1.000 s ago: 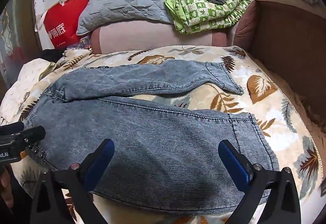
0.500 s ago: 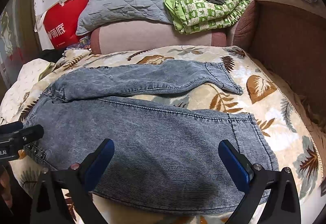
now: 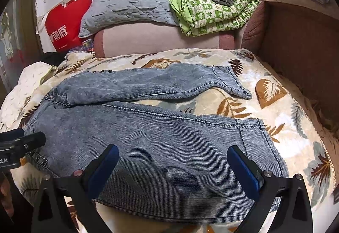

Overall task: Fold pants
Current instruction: 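Position both grippers open over the waistband of the blue jeans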

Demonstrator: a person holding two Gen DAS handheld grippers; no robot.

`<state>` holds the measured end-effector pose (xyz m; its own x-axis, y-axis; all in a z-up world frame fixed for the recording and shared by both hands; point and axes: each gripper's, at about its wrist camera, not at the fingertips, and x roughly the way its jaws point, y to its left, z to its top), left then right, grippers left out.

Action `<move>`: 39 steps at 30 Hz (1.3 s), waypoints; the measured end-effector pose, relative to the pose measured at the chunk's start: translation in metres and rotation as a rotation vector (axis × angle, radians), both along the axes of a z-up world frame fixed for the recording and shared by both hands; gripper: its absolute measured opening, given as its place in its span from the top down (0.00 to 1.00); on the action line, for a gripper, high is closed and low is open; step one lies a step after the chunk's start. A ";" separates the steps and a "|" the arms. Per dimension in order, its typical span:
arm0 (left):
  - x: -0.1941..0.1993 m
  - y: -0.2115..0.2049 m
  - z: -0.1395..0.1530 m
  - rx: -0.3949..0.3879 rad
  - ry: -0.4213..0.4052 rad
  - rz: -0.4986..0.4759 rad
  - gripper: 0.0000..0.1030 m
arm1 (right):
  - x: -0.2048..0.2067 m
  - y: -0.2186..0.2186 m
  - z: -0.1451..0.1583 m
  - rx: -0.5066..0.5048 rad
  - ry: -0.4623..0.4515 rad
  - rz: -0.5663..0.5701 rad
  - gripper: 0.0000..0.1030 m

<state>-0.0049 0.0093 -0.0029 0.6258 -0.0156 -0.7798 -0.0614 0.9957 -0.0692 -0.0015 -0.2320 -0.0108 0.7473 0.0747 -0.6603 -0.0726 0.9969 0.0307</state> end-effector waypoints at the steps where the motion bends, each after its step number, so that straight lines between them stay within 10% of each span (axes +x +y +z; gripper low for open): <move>1: -0.001 0.001 0.000 -0.005 -0.004 0.002 0.00 | 0.000 0.000 0.000 -0.002 0.001 -0.002 0.00; 39: -0.002 0.012 -0.013 -0.024 0.020 0.032 0.00 | 0.003 0.003 -0.009 -0.023 0.032 0.001 0.00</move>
